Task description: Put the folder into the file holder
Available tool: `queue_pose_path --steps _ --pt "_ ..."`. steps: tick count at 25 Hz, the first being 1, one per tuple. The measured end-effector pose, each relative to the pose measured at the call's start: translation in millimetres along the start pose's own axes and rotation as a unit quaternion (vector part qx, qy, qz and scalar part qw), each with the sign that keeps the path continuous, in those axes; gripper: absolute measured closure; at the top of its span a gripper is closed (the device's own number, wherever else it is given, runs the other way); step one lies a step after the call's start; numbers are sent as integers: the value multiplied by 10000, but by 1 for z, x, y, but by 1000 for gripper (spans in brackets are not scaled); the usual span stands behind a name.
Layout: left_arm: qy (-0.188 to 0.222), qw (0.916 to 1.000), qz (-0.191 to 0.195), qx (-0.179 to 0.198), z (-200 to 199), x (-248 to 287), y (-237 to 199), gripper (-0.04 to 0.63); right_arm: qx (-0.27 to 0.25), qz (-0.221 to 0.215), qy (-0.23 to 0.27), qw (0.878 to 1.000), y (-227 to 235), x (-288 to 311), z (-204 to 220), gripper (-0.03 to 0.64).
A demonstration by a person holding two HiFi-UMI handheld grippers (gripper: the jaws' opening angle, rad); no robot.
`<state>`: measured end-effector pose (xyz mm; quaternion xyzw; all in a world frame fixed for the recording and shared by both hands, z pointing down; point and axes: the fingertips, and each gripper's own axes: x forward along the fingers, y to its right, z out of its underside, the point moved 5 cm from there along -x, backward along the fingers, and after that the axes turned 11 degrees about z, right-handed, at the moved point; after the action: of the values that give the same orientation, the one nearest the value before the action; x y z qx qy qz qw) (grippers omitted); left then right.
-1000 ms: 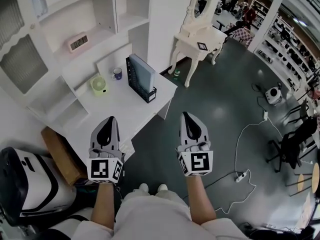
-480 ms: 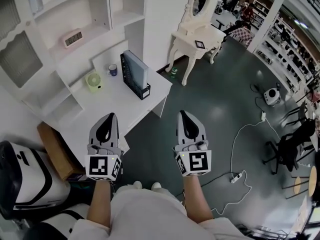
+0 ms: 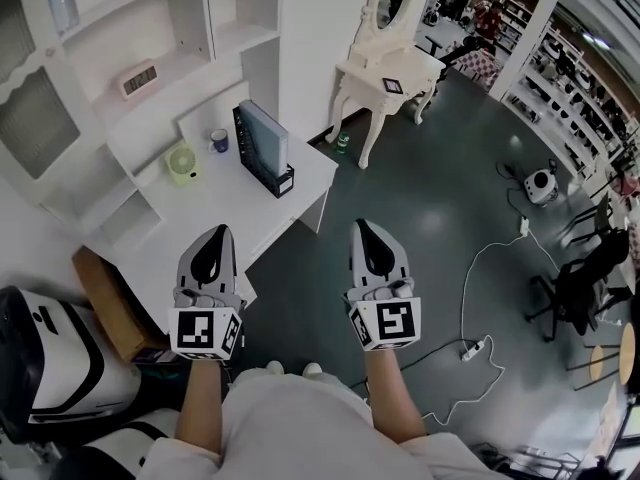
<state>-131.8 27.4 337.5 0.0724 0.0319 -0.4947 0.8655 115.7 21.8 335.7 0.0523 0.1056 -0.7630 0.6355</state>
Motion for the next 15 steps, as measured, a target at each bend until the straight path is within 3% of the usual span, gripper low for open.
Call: queue_pose_path --steps 15 --pt "-101 9999 -55 -109 7 -11 10 598 117 17 31 9999 1 -13 -1 618"
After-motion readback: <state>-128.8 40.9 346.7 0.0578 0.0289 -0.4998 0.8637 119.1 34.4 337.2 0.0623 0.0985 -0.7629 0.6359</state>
